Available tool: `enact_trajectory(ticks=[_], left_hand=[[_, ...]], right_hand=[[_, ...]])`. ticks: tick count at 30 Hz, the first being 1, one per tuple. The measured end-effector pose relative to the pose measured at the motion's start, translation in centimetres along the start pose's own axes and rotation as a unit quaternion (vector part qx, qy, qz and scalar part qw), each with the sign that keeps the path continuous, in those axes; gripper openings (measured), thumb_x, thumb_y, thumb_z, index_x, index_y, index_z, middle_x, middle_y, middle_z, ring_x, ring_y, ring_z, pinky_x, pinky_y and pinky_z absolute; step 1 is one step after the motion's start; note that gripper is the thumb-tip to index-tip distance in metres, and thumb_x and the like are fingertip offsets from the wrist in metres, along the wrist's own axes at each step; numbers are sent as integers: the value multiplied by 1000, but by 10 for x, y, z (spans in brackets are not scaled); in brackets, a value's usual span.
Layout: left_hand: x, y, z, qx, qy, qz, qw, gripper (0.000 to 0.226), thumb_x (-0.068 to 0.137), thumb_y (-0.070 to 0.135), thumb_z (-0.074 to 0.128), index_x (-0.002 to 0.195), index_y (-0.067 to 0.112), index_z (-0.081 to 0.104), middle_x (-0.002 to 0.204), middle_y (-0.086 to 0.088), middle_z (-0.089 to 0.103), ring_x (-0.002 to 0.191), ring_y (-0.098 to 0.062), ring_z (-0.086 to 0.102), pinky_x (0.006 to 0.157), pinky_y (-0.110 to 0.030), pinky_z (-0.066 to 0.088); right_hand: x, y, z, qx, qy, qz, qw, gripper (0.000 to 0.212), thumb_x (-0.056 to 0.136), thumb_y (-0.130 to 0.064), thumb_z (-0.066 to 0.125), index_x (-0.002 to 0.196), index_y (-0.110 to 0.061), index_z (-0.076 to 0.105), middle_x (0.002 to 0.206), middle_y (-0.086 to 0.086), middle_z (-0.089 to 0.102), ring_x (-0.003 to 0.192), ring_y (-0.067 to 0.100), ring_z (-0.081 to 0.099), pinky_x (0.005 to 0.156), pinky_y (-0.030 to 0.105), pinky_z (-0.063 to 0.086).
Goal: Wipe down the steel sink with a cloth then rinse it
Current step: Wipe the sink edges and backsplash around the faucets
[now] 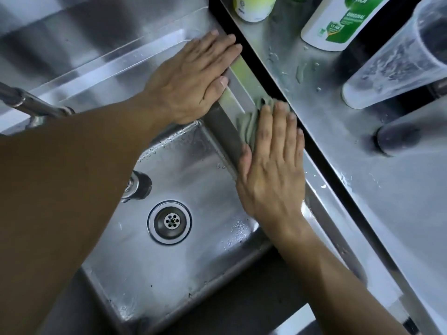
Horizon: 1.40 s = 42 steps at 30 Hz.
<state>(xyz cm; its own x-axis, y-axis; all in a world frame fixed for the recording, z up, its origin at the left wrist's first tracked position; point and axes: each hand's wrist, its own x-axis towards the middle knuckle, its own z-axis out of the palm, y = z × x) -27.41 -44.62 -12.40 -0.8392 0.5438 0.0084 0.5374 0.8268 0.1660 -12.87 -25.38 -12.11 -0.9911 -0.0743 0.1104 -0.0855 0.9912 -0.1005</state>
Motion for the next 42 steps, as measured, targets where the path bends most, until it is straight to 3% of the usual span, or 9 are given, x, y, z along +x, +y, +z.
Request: enact_trajectory(ticks=[5, 10, 15, 18, 22, 25, 30, 36, 42], left_hand=[[0, 0, -2, 8, -4, -6, 1000, 62, 110, 41, 14, 166, 17, 6, 174, -6, 5, 161, -26, -1, 130, -42, -1], [-15, 39, 9, 10, 17, 61, 998, 61, 109, 34, 19, 165, 13, 14, 173, -6, 12, 160, -23, 4, 130, -44, 5], [-18, 42, 11, 2, 13, 39, 999, 59, 110, 34, 18, 166, 17, 11, 174, -2, 8, 161, -20, 1, 129, -36, -2], [-19, 47, 12, 4, 18, 31, 999, 60, 109, 33, 18, 166, 15, 12, 174, -3, 9, 161, -22, 2, 130, -40, 2], [-21, 50, 13, 3, 20, 18, 1000, 59, 110, 33, 18, 166, 16, 12, 174, -4, 10, 161, -23, 3, 130, -42, 3], [-20, 57, 7, -5, 16, 11, 1000, 61, 108, 33, 23, 165, 13, 16, 173, -8, 13, 161, -26, 6, 130, -41, 1], [-22, 111, 14, -30, 27, 113, 993, 62, 107, 34, 26, 163, 7, 26, 170, -12, 24, 159, -28, 15, 131, -44, 4], [-27, 115, 25, -10, 45, 101, 994, 59, 108, 31, 25, 163, 9, 26, 170, -10, 24, 159, -30, 16, 130, -46, 9], [-36, 128, 22, -11, 31, 67, 997, 62, 108, 32, 24, 165, 12, 16, 174, -9, 10, 161, -28, 5, 131, -47, 5]], right_hand=[[-39, 23, -7, -17, -3, 12, 1000, 65, 107, -30, 35, 162, 0, 15, 169, 22, 12, 159, 36, 9, 128, 51, 15], [-12, 10, 1, 12, -5, 7, 1000, 66, 107, -31, 33, 162, 1, 14, 169, 23, 11, 159, 36, 7, 128, 51, 13], [-46, 27, -5, 3, 0, 2, 1000, 65, 108, -31, 34, 163, -3, 13, 171, 20, 8, 159, 33, 5, 129, 49, 13], [-66, 35, -11, -3, -7, 13, 1000, 67, 105, -30, 39, 161, 0, 18, 169, 22, 12, 159, 35, 7, 129, 50, 12], [-29, 17, -3, 36, 23, 57, 997, 67, 105, -36, 41, 155, 7, 32, 164, 29, 25, 155, 42, 20, 126, 53, 18], [-28, 19, -1, 31, 33, 40, 998, 62, 109, -33, 36, 158, 3, 27, 167, 24, 23, 157, 38, 18, 126, 51, 19], [-107, 53, -18, 9, -7, 51, 999, 66, 107, -30, 38, 161, 1, 16, 169, 23, 10, 159, 36, 6, 128, 52, 15], [-55, 41, -7, 32, 36, 58, 997, 61, 109, -39, 38, 155, 2, 36, 163, 24, 31, 154, 39, 26, 127, 50, 18], [-119, 68, -19, 14, 9, 97, 995, 60, 110, -32, 34, 162, -3, 21, 170, 18, 17, 158, 33, 13, 128, 48, 14]])
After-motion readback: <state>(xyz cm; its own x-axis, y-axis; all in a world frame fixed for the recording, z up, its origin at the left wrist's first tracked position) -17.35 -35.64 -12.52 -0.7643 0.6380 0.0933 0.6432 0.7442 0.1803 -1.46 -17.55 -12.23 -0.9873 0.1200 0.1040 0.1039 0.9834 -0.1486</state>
